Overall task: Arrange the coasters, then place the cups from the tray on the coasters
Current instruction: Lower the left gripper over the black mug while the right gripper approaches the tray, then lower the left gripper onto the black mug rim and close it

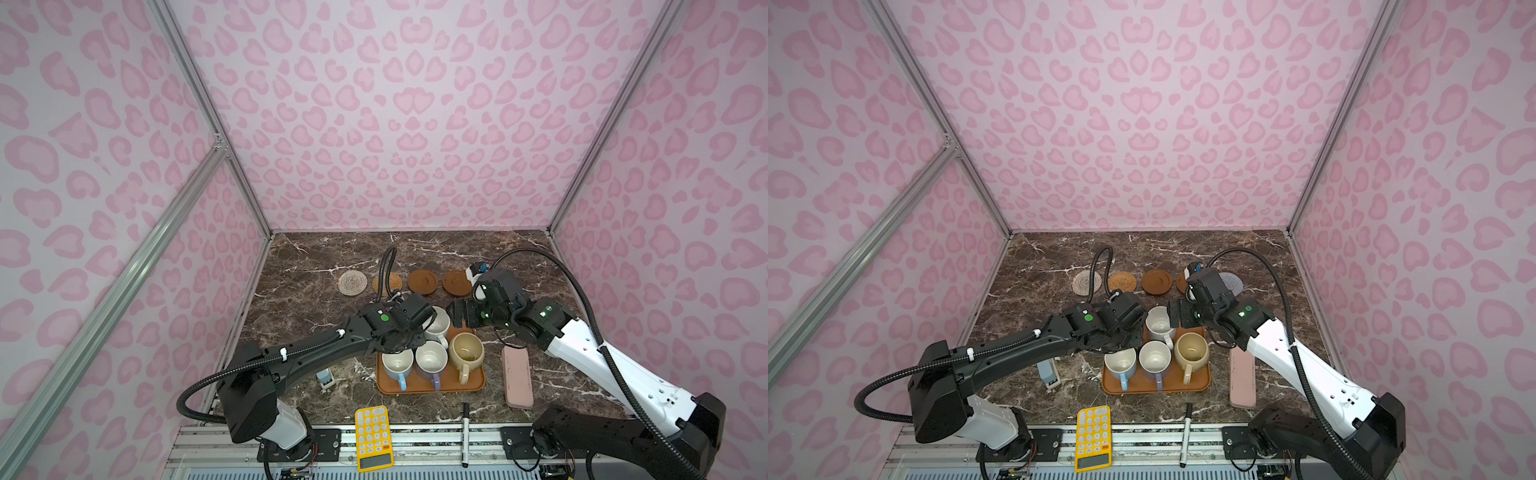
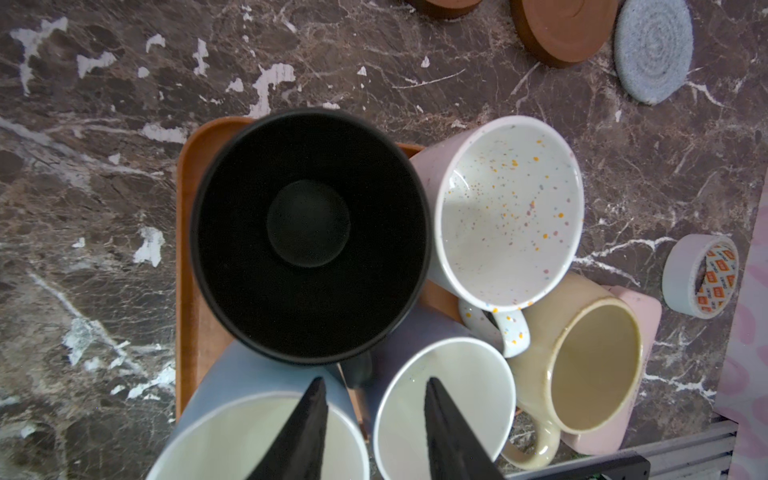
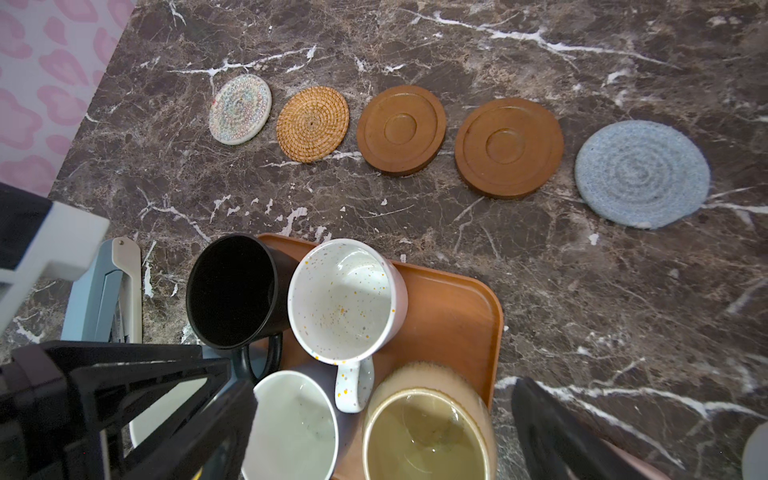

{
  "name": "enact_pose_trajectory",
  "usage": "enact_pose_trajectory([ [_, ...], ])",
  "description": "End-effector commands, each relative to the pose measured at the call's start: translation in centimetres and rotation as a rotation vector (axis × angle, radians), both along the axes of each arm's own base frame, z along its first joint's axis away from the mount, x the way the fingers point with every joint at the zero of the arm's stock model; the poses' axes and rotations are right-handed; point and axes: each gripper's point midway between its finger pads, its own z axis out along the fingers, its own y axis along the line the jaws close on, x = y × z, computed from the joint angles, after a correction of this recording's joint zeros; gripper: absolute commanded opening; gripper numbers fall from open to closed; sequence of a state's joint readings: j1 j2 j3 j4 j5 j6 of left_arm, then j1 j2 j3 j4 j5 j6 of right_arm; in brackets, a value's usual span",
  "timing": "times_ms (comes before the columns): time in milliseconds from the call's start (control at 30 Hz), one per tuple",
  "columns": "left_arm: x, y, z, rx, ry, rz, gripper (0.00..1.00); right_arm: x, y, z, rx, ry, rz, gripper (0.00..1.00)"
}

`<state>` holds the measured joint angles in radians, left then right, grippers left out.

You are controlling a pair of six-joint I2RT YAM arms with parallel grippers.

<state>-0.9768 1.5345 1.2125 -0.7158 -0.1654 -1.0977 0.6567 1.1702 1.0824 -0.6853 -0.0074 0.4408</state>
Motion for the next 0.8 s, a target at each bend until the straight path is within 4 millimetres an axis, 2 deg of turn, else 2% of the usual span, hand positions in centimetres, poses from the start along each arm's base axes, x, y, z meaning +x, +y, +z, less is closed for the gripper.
enact_pose_trajectory([
  [0, 0.1, 0.4, -0.2, 0.029, 0.006, 0.022, 0.42, 0.0, -0.6, 0.0, -0.026, -0.013, -0.007, 0.98],
  [367, 0.6, 0.0, -0.6, 0.043, 0.003, 0.02, 0.4, -0.3, -0.6, -0.5, -0.025, -0.001, -0.005, 0.98],
  [767, 0.0, -1.0, -1.1, 0.035, 0.026, -0.006, 0.4, -0.4, -0.9, -1.1, -0.028, 0.001, -0.015, 0.98],
])
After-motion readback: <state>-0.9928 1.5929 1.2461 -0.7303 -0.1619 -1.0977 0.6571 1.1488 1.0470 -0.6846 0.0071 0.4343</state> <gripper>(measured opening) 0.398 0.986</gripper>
